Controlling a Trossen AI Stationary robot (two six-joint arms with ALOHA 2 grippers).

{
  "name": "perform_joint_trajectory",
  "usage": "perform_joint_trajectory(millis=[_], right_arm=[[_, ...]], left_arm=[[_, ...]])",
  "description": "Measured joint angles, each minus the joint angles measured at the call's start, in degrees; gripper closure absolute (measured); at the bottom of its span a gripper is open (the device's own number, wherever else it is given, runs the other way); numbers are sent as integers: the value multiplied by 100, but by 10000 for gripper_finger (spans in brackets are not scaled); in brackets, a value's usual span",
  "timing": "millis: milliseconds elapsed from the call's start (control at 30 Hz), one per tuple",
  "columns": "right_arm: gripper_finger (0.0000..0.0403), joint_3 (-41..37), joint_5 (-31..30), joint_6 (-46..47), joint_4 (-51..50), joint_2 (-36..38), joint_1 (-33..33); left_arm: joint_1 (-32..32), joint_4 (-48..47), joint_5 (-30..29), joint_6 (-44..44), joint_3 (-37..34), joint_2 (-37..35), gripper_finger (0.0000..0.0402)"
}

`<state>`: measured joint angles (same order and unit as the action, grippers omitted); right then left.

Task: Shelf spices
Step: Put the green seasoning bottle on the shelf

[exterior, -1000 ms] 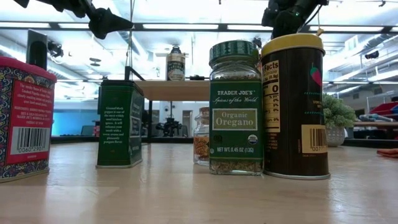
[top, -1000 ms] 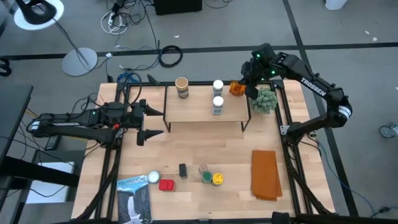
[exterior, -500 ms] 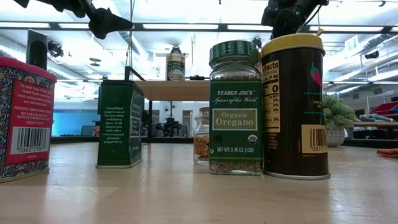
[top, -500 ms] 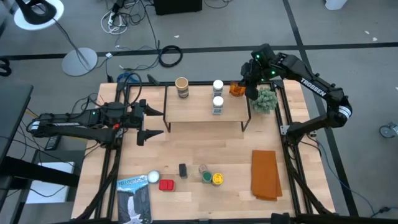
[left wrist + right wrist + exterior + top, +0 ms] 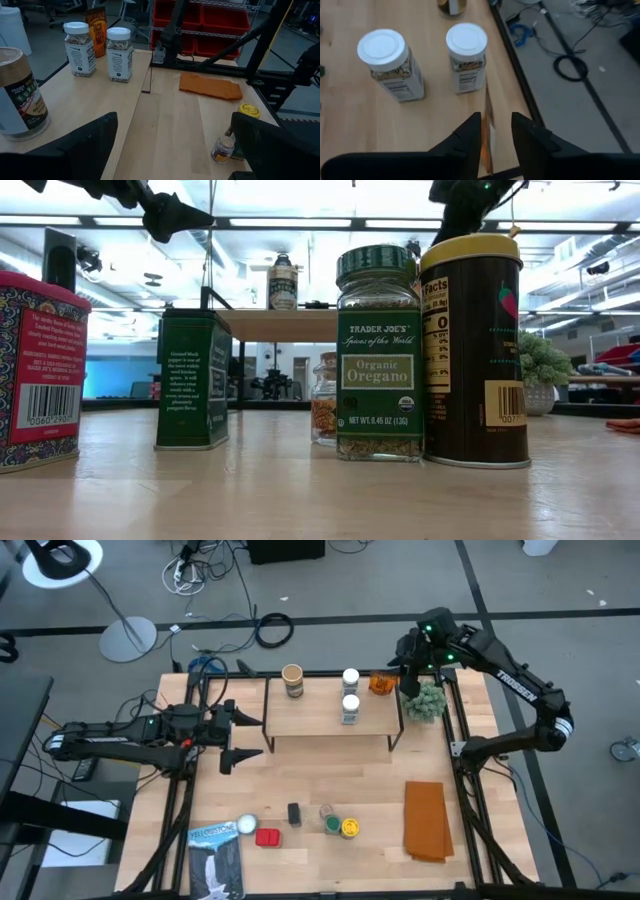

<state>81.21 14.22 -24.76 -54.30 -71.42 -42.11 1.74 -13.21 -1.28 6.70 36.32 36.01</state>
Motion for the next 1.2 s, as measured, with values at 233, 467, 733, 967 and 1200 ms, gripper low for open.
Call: perform_joint_trajectory(millis=[233, 467, 733, 967, 1200], right_arm=[[281, 0, -118, 475, -129, 659, 10], [281, 0, -88, 1165, -1164, 1283, 443], [304, 0, -530, 2723, -2087, 1642, 2042], [342, 0, -1872, 4275, -2167, 1498, 4165], [395, 0, -3261, 5390, -2143, 768, 6237]], left_arm=[[0, 4, 0, 0, 0, 0, 6], [0, 9, 0, -1, 0, 0, 6], [0, 9, 0, -1, 0, -1, 6], [0, 9, 0, -1, 0, 0, 6], [1, 9, -2, 0, 0, 0, 6]])
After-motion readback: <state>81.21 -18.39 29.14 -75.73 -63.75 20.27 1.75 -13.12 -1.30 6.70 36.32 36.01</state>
